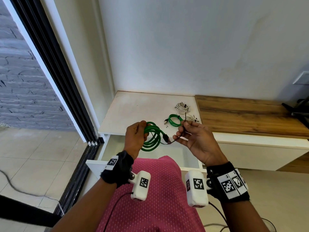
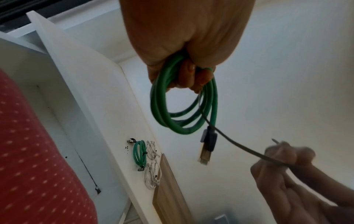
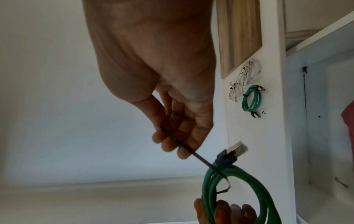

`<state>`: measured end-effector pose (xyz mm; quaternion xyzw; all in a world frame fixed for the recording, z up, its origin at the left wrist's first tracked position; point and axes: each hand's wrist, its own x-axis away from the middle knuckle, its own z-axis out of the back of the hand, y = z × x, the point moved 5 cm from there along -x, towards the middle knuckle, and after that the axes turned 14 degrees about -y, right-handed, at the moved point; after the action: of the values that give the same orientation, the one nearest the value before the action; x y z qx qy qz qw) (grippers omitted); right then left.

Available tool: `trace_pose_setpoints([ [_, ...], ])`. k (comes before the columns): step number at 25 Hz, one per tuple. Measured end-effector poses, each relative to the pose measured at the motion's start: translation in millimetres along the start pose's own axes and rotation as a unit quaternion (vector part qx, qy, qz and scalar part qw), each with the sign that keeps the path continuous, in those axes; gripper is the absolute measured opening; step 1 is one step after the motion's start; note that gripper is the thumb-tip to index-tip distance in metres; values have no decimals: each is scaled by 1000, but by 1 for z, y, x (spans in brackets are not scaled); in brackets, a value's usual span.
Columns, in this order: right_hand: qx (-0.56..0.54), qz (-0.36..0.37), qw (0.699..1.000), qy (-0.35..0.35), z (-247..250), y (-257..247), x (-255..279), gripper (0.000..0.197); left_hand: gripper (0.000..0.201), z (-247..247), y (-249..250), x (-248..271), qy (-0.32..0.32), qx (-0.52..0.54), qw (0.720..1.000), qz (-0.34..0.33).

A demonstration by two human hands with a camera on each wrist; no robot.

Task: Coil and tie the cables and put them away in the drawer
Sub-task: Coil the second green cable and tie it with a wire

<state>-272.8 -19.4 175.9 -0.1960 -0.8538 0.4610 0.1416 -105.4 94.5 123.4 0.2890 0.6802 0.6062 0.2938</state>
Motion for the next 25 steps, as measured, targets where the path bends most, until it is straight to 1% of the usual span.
trace_pose_setpoints([
  [4, -30, 35, 999, -10, 4, -5, 2, 20, 32, 20, -6, -4, 71, 34, 997, 16],
  [7, -31, 58, 997, -43, 1, -5, 0, 19, 33, 28, -10, -5, 97, 41, 994, 21],
  [10, -19, 68, 993, -99, -2, 0, 0, 12, 34, 30, -8, -3, 108, 57, 992, 20],
  [12, -2, 69, 985, -157, -2, 5, 3, 7, 34, 30, -2, -3, 107, 81, 991, 9],
  [15, 37, 78, 968, -235, 0, 13, 7, 14, 33, 29, 9, -6, 106, 127, 986, -10],
  [17, 78, 92, 956, -266, 0, 14, 8, 15, 32, 29, 15, -9, 112, 155, 981, -13],
  [20, 119, 115, 938, -304, -5, 13, 7, 9, 32, 30, 21, -12, 118, 168, 979, -15],
  [22, 102, 130, 939, -303, -9, 12, 5, 8, 32, 31, 22, -13, 122, 157, 980, -15],
  [23, 87, 138, 945, -284, -9, 11, 4, 8, 33, 31, 22, -14, 122, 151, 981, -17],
  [25, 45, 152, 964, -213, -5, 9, -1, 13, 33, 30, 23, -13, 116, 137, 984, -21],
])
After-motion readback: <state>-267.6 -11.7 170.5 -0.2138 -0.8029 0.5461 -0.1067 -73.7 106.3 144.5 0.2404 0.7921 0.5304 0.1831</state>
